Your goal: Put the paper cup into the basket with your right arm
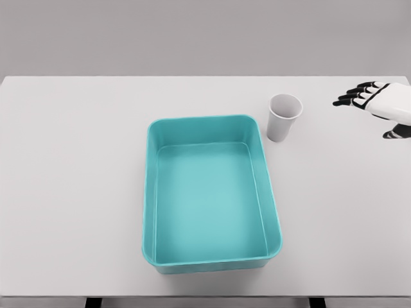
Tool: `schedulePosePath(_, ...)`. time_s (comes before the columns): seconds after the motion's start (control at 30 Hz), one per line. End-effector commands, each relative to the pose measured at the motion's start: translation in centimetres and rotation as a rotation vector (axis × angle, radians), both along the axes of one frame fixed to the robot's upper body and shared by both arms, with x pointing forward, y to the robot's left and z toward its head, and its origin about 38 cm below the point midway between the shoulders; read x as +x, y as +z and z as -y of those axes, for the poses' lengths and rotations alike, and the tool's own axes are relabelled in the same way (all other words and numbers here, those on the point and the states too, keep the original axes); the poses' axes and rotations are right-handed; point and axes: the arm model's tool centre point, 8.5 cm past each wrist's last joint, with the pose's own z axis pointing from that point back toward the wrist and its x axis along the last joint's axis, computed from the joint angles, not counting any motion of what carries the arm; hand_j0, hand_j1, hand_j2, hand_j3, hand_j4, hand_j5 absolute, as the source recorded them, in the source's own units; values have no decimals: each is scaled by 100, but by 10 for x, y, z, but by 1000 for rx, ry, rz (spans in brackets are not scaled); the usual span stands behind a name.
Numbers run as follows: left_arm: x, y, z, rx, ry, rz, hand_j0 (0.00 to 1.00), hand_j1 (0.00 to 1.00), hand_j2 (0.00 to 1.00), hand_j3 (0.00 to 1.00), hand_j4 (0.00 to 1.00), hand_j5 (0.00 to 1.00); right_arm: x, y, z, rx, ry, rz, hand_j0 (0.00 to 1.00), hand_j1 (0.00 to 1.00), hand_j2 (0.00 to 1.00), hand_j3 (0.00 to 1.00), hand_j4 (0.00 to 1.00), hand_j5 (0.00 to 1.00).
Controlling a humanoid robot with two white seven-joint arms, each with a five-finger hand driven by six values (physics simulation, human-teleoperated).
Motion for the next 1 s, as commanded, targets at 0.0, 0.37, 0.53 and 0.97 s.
schedulePosePath(0.0, 0, 0, 0, 0, -1, -2, 100, 100, 100, 100, 100, 100, 0, 1, -1, 3, -9, 0, 100, 100, 100, 100, 100, 100)
schedulePosePath(0.37, 0, 0, 0, 1, -1, 0, 100, 100, 100, 100, 100, 100, 38, -59, 59, 990, -319, -310, 100, 100, 100, 100, 100, 100)
schedulePosePath(0.53, -1, 0, 0, 1, 1, -2, 100, 100, 100, 100, 100, 100, 51, -88, 45, 1109, -344, -347, 100, 100, 100, 100, 100, 100)
schedulePosePath(0.97, -1, 0, 0, 1, -1, -2, 100, 100, 100, 100, 100, 100, 47, -115, 60, 1117, -445, -388, 100, 100, 100, 100, 100, 100)
